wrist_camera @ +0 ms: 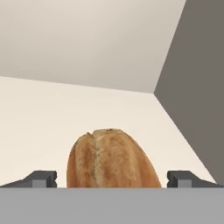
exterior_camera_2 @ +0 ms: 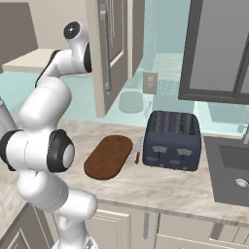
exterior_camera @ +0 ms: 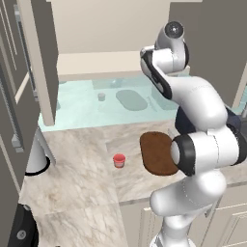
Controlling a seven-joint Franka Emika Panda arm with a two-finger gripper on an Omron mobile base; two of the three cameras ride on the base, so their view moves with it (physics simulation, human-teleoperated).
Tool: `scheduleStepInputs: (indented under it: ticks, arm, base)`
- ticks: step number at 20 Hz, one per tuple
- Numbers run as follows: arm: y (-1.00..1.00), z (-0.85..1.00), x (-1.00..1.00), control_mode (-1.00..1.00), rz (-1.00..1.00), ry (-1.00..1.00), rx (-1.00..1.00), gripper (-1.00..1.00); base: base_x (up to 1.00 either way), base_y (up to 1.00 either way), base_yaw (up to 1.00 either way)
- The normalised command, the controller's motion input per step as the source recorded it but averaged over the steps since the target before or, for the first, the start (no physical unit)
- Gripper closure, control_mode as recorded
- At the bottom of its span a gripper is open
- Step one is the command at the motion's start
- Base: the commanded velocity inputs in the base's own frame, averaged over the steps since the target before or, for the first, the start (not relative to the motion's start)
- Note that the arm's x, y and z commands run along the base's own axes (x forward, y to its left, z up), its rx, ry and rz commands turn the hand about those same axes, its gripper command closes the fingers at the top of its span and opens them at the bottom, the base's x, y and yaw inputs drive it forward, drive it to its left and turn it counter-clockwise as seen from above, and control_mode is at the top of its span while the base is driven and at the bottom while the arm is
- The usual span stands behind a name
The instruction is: Pick the bread, place it on the cutting board, pick the jam, place it on the counter, and close the cabinet.
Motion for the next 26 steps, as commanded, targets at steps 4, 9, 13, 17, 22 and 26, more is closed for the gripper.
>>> scheduleStepInputs:
  ticks: [4,9,13,17,22,26]
  arm:
    - [-0.02,-0.01,0.09,-1.00,0.00,0.01,0.00,-1.00]
    - [0.00,-0.27,0.00,-1.00,0.00,0.05,0.00,1.00]
    - [0.00,-0.54,0.00,-1.00,0.00,0.03,-0.03,1.00]
    - [0.00,-0.53,0.00,-1.00,0.00,0.00,-0.03,1.00]
    - [0.00,-0.04,-0.34,-1.00,0.00,-0.03,-0.02,1.00]
    - [0.00,0.00,-0.61,-1.00,0.00,-0.01,-0.03,1.00]
  base:
    - [0.00,0.00,0.00]
    - [0.00,0.00,0.00]
    - [0.00,0.00,0.00]
    - [0.00,0.00,0.00]
    - [0.00,0.00,0.00]
    - [0.00,0.00,0.00]
